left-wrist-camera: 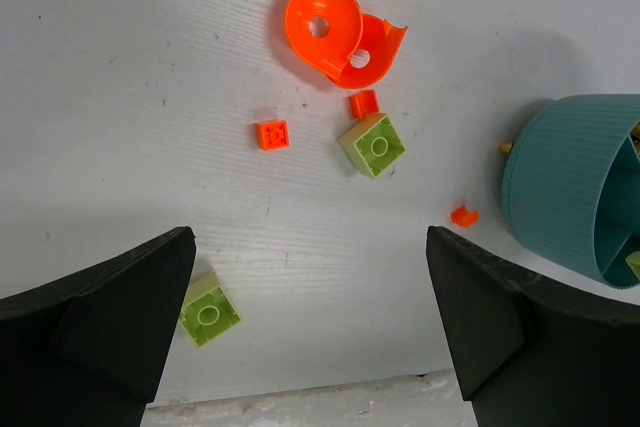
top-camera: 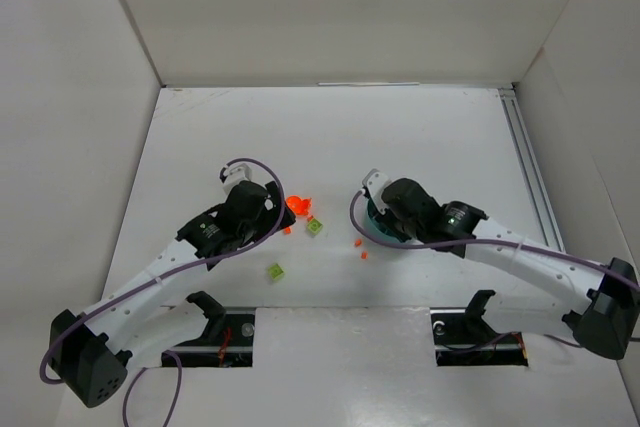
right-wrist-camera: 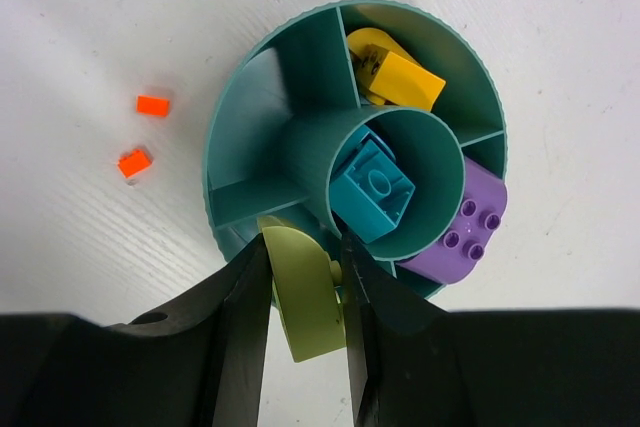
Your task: Sort the legos into containers by color
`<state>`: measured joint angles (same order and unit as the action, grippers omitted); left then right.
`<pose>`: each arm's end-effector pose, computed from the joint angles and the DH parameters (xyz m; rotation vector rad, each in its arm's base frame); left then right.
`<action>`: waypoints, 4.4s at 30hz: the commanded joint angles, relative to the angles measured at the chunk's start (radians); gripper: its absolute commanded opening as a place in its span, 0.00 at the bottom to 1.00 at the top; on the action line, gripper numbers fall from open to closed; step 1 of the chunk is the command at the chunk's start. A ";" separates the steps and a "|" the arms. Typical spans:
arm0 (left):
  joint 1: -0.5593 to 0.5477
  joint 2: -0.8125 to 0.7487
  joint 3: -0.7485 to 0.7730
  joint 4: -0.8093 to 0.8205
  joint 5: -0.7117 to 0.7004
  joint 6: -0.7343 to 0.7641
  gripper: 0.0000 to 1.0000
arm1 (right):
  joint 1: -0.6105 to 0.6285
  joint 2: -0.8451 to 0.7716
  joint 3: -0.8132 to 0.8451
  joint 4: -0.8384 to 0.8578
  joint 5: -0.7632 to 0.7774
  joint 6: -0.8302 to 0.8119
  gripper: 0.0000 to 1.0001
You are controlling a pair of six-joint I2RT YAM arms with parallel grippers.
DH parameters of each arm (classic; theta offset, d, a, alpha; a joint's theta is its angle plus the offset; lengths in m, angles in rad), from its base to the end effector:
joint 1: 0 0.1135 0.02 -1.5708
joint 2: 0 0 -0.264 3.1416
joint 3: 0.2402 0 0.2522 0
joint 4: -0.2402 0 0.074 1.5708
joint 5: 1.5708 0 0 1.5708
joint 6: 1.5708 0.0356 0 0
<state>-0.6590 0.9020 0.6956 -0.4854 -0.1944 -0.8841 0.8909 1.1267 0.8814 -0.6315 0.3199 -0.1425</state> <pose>0.1562 -0.1123 0.2597 -0.3657 2.2900 -0.5975 0.1519 0.1700 0.2677 -1.0572 2.1424 -0.0429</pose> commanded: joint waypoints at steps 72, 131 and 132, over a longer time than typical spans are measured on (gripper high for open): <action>-0.048 0.063 -0.162 -0.160 0.170 -0.346 0.88 | -0.110 -0.143 0.042 0.213 0.142 0.007 1.00; -0.295 0.813 0.728 0.188 0.105 0.169 0.17 | -0.363 -0.470 -0.101 0.147 0.278 0.116 1.00; -0.295 0.824 0.728 0.188 0.122 0.178 0.17 | -0.363 -0.470 -0.101 0.147 0.278 0.116 1.00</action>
<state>-0.9489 1.7306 1.3769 -0.3058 -0.1253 -0.7601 0.5358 0.6659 0.7818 -0.5011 0.5674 -0.0471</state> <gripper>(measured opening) 0.337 0.995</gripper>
